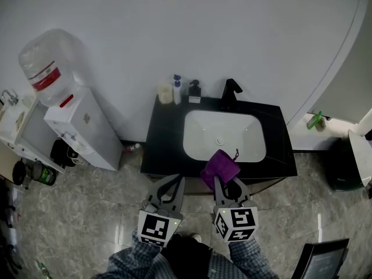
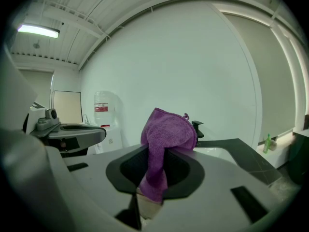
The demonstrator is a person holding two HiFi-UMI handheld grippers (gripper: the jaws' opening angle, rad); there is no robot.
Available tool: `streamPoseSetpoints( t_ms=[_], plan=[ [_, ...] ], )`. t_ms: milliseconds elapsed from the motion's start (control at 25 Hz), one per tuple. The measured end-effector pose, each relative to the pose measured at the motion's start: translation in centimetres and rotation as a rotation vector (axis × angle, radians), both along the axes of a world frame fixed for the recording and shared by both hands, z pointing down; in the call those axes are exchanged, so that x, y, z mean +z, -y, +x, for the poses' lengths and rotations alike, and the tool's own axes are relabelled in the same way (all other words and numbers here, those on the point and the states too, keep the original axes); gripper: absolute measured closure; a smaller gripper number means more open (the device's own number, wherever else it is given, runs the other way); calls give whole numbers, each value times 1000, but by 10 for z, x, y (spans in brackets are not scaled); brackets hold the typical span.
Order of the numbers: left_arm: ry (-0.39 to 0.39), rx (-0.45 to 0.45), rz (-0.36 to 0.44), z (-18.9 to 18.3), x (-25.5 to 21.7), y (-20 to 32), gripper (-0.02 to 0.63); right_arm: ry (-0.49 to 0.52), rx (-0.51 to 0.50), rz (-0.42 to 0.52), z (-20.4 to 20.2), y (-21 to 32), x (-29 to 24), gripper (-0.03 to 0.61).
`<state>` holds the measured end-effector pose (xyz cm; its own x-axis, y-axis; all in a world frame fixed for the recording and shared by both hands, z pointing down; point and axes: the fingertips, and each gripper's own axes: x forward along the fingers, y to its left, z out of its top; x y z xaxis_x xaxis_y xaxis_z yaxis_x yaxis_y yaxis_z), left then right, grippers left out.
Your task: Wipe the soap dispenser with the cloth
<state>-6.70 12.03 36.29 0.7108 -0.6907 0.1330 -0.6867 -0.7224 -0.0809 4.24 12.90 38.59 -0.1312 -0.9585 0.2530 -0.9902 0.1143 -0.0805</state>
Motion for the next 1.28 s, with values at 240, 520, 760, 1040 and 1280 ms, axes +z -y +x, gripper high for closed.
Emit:
streamPoseSetpoints(
  t_ms=[240,520,760,1040,1280],
  plan=[
    [-4,-1,3,-3,-3,-3,612,3,6,6,-1,-2,-4,500],
    [0,-5,2,-4,-3,-3,612,0,0,-2,-3,-2,-3,500],
    [0,-4,3,-4,-4,-3,612,0,-1,-8,-3,-2,-2,500],
    [-3,-1,3,-3,-5,-3,612,-5,-1,-8,-3,-2,-3,500],
    [-3,-2,4,-5,-5,-3,612,-4,-4,-12,-6,-2,-3,500]
  ],
)
